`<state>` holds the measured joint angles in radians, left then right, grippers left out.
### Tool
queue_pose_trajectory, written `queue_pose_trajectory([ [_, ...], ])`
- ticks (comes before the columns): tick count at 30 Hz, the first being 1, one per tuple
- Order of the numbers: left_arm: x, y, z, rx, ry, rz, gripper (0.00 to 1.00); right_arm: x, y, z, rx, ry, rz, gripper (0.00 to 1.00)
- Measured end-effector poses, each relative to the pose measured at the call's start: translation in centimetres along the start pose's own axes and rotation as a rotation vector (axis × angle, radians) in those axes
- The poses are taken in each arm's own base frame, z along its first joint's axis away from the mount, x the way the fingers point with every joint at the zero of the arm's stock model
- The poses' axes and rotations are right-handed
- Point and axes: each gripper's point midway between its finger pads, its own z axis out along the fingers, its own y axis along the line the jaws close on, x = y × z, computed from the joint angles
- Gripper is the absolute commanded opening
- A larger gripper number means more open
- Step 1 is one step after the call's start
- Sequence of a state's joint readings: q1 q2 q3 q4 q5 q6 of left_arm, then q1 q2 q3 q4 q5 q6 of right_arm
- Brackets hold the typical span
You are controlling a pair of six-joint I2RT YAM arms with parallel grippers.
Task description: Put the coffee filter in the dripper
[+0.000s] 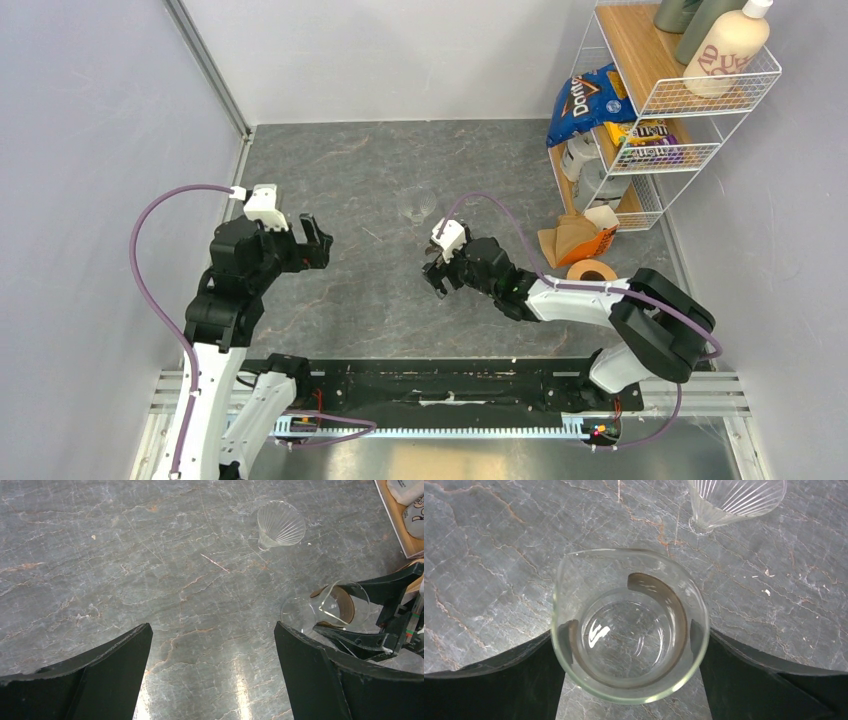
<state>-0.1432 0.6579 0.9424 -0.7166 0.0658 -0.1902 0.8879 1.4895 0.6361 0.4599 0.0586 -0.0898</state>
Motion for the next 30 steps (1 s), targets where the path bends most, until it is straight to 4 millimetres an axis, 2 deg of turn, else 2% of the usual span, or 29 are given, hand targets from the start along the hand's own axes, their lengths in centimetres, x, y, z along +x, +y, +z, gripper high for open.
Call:
queue_pose_trajectory([
  [9, -0.1, -0.1, -0.2, 0.003, -0.011, 0.001, 1.0, 0.5, -0.3, 0.2, 0.032, 0.023, 0.047, 0.97],
  [15, -0.1, -0.2, -0.2, 0.01, -0.009, 0.001, 1.0, 0.4, -0.4, -0.8, 0.029, 0.048, 0.05, 0.97],
  [19, -0.1, -0.2, -0.2, 0.009, -0.008, 0.001, 1.0, 0.4, 0.0, -1.9, 0.001, 0.073, 0.047, 0.97],
  [25, 0.3, -0.1, -0.3, 0.006, 0.009, 0.001, 1.0, 1.6, 1.2, -4.6, -0.077, 0.189, 0.03, 0.97],
  [30, 1.1, 0.1, -0.5, 0.001, 0.04, 0.017, 1.0, -0.2, 0.8, -7.9, -0.1, 0.221, -0.029, 0.97],
])
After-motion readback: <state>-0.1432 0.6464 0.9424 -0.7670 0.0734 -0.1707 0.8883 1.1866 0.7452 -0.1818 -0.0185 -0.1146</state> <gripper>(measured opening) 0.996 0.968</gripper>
